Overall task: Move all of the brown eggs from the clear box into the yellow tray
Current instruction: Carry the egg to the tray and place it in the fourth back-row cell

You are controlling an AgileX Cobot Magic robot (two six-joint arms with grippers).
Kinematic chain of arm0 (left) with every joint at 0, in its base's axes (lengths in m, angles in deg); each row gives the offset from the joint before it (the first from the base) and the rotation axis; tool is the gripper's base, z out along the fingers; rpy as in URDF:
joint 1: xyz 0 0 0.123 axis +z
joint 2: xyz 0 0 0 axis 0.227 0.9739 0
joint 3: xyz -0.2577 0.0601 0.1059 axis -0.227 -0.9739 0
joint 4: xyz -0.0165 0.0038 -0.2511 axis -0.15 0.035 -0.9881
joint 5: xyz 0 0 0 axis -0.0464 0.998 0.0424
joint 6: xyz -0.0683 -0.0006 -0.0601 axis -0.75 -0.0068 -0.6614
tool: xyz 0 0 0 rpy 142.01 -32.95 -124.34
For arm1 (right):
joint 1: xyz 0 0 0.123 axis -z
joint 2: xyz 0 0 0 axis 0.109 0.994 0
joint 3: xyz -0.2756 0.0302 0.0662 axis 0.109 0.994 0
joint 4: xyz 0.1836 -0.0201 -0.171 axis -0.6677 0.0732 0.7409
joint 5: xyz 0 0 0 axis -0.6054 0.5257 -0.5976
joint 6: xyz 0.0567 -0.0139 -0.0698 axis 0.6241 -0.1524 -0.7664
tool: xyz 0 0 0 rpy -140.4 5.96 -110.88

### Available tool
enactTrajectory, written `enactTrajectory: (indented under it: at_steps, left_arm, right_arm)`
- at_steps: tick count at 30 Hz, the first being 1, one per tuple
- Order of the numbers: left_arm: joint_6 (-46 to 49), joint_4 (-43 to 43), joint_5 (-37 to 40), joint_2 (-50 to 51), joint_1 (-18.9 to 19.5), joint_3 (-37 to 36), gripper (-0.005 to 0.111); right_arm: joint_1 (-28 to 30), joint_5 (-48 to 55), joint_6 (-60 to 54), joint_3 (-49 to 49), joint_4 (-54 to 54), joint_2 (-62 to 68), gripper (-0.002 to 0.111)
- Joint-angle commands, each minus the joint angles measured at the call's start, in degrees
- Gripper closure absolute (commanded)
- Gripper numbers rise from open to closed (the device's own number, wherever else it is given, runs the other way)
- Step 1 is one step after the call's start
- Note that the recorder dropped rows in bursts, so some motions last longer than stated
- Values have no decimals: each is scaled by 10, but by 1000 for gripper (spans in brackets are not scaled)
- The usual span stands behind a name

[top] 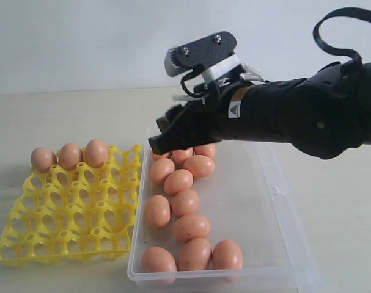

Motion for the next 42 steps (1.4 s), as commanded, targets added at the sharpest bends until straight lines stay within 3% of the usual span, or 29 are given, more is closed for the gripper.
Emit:
enactTrajectory:
  at_steps: [1, 14, 26, 30, 32, 34, 36, 40, 42]
  left_arm:
    - [-3, -1, -5, -3, -4, 2, 107]
    - [-3, -1, -5, -3, -4, 2, 107]
    - [-2, -1, -5, -3, -4, 2, 107]
    - [-3, -1, -5, -3, -4, 2, 107]
    - [-2, -1, -5, -3, -4, 2, 107]
    - [-2, -1, -5, -3, -4, 2, 107]
    - [-3, -1, -5, -3, -4, 2, 107]
    - [-3, -1, -5, -3, -4, 2, 107]
    - [-2, -1, -5, -3, -4, 2, 107]
  right_arm:
    - [-6, -135, -6, -20, 41, 50, 108]
    - [-10, -114, 37, -220, 67, 288, 108]
    - [-20, -79, 82, -302, 76, 367, 106]
    - [-20, -58, 92, -302, 76, 368, 97]
    - [-20, -58, 92, -302, 76, 368, 86]
    - [-20, -61, 92, -302, 76, 374, 62]
    - [-20, -53, 98, -302, 76, 378, 50]
    - [-20, -26, 103, -302, 85, 349, 46]
    - [-20, 39, 93, -302, 99, 299, 46]
